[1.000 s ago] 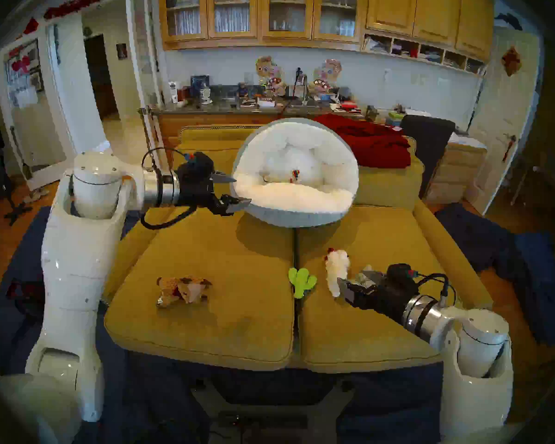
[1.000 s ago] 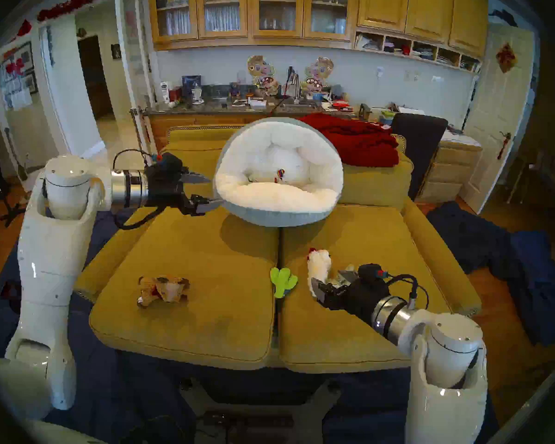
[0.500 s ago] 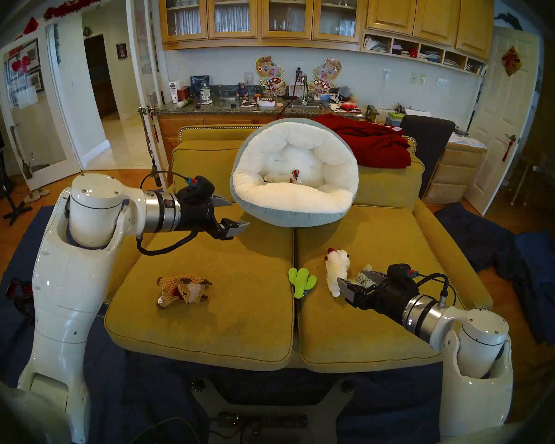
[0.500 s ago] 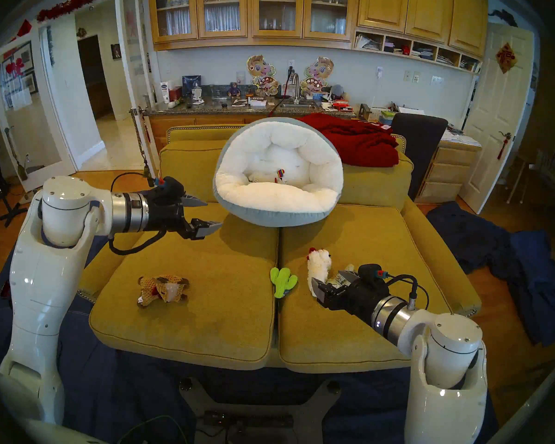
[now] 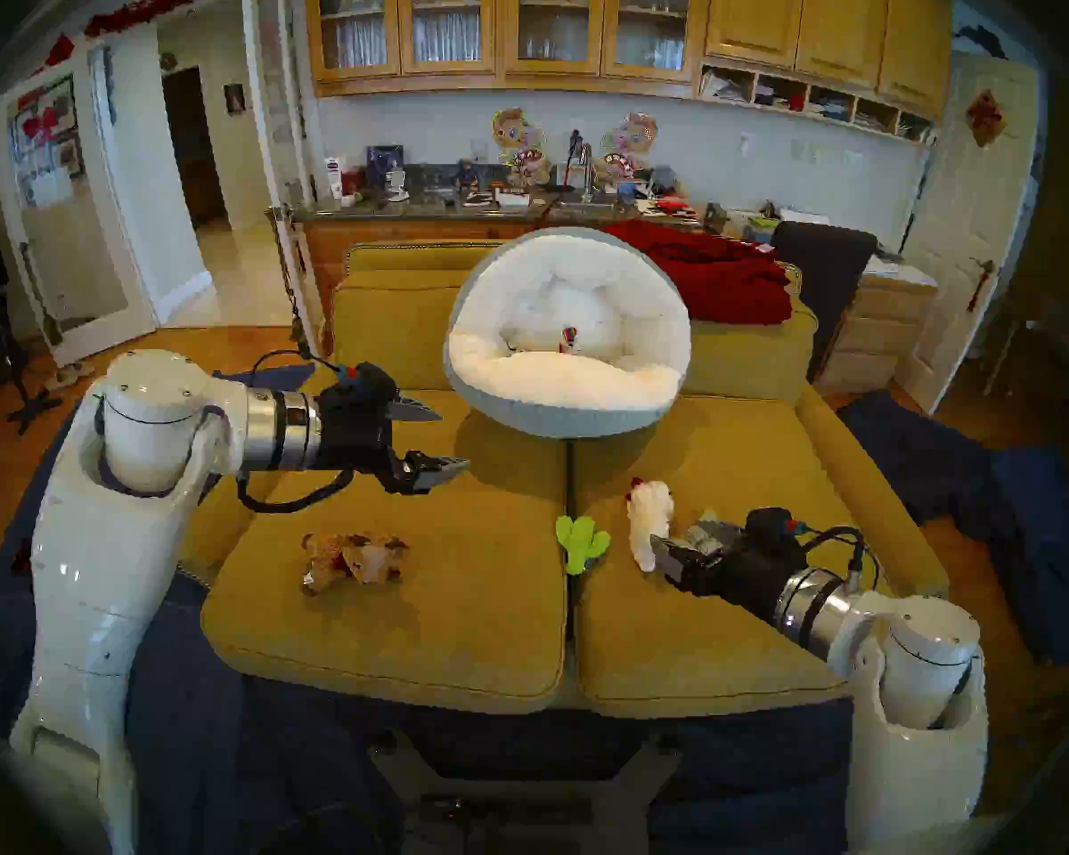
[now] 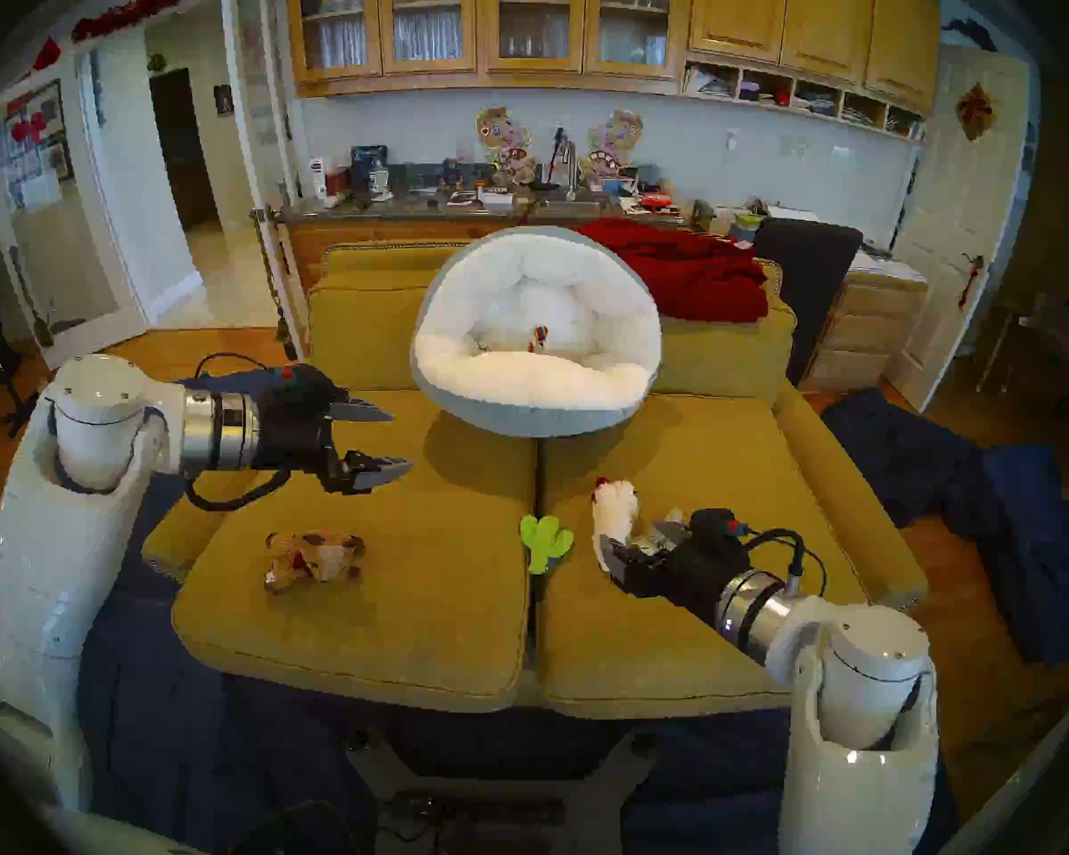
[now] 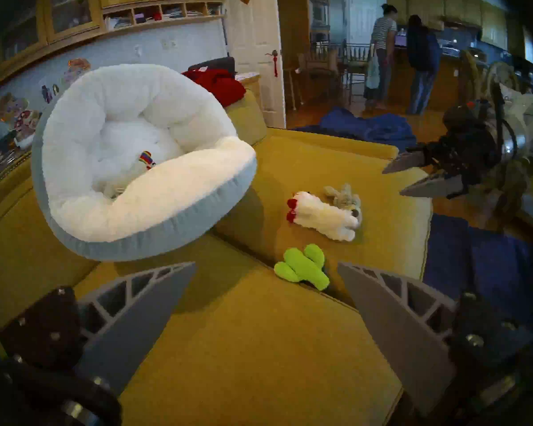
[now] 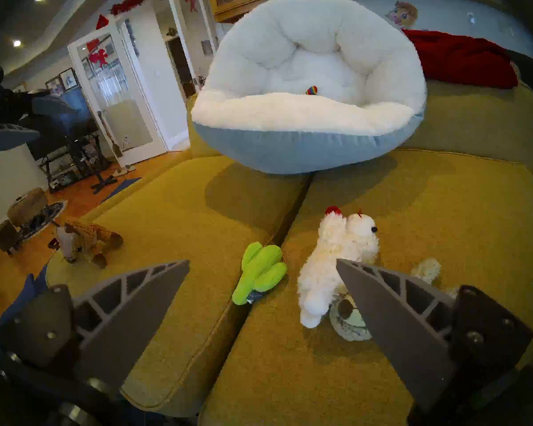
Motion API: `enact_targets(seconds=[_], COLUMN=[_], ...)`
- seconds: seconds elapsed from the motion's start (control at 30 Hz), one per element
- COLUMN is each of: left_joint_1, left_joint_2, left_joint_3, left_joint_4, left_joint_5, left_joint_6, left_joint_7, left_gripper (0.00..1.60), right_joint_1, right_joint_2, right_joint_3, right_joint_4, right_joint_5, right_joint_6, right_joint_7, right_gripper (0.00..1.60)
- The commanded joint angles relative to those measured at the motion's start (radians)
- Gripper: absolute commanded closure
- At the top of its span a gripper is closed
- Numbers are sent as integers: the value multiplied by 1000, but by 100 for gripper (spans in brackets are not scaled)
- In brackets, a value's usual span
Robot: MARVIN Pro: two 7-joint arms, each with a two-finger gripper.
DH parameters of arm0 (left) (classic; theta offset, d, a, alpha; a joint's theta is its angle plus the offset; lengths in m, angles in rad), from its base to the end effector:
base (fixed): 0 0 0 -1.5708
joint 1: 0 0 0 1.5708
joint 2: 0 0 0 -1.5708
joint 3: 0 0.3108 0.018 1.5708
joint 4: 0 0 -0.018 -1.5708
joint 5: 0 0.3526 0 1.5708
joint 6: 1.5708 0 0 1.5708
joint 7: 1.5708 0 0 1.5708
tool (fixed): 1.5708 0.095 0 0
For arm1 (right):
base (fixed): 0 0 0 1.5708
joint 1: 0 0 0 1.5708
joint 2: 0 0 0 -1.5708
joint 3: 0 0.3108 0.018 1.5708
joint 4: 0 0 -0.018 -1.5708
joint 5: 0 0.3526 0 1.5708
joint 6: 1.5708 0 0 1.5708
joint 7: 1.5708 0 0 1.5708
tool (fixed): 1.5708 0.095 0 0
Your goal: Put toys into dog bed
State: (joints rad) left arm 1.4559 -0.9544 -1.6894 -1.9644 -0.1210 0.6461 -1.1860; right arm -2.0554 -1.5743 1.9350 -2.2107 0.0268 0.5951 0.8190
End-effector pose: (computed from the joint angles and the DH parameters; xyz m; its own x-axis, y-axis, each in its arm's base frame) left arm 0.4072 0.0744 -0.1358 0.1389 -0.4542 0.8800 -0.8630 -0.4914 -0.1174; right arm 0.2810 -0.0676 -0.2728 0.4214 -0.0084 0.9068 0.4076 -0.8915 -0.1976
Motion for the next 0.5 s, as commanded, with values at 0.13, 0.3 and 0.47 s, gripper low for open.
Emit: enact_targets(seconds=[0.13,0.3,0.47], left_joint_1=[-41,-63,-65], left_joint_2=[64,90,114], left_joint_3=[-18,8,64], left_joint_4=[23,39,57], left_joint_5=[-85,-97,-79], left_joint_6=[-40,-29,-25], left_joint_7=[-123,-122,-100], left_gripper=[0,0,0], right_joint_1=[9,9,9], right_joint_2=[2,1,1], right_joint_3=[-2,-2,-2], right_joint_4=[-32,-32,-33], right_joint_5=[-2,-2,-3], right_joint_6=[-9,-9,-9], right_joint_7=[-1,-1,-1], right_gripper=[0,0,0])
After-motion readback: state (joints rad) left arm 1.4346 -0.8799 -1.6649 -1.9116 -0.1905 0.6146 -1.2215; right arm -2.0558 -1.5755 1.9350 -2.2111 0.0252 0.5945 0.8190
